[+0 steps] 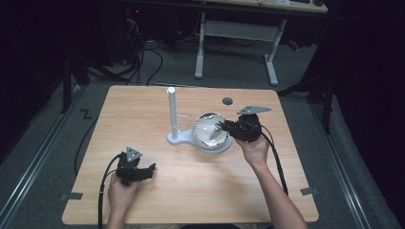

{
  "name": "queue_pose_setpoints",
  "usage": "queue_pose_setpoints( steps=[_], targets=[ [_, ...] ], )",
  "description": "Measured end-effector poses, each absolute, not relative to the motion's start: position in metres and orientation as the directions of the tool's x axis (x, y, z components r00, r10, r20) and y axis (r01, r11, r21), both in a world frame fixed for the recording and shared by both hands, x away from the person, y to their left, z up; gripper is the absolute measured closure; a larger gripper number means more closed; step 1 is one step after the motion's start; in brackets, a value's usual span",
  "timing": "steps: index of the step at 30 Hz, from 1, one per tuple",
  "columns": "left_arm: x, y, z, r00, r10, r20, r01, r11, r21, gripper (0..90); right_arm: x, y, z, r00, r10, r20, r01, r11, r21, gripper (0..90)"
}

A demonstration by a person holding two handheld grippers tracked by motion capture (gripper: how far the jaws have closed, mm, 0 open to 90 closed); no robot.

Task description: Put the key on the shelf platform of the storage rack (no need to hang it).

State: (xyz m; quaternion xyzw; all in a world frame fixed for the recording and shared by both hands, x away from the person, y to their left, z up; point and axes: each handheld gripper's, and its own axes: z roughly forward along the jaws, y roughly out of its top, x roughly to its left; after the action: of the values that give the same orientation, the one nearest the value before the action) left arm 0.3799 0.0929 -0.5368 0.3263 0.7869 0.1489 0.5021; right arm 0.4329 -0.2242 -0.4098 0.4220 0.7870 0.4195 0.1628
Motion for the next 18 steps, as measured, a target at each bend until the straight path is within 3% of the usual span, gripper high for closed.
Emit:
queue_pose_setpoints(
  steps=[18],
  targets=[
    [0.38, 0.093, -0.537, -0.277, 0.666, -0.692, 0.366, 0.739, 0.565, 20.5, 0.452, -0.209, -0.429, -0.572, 0.812, 0.114, 0.569, 0.293, 0.768, 75.8]
  ],
)
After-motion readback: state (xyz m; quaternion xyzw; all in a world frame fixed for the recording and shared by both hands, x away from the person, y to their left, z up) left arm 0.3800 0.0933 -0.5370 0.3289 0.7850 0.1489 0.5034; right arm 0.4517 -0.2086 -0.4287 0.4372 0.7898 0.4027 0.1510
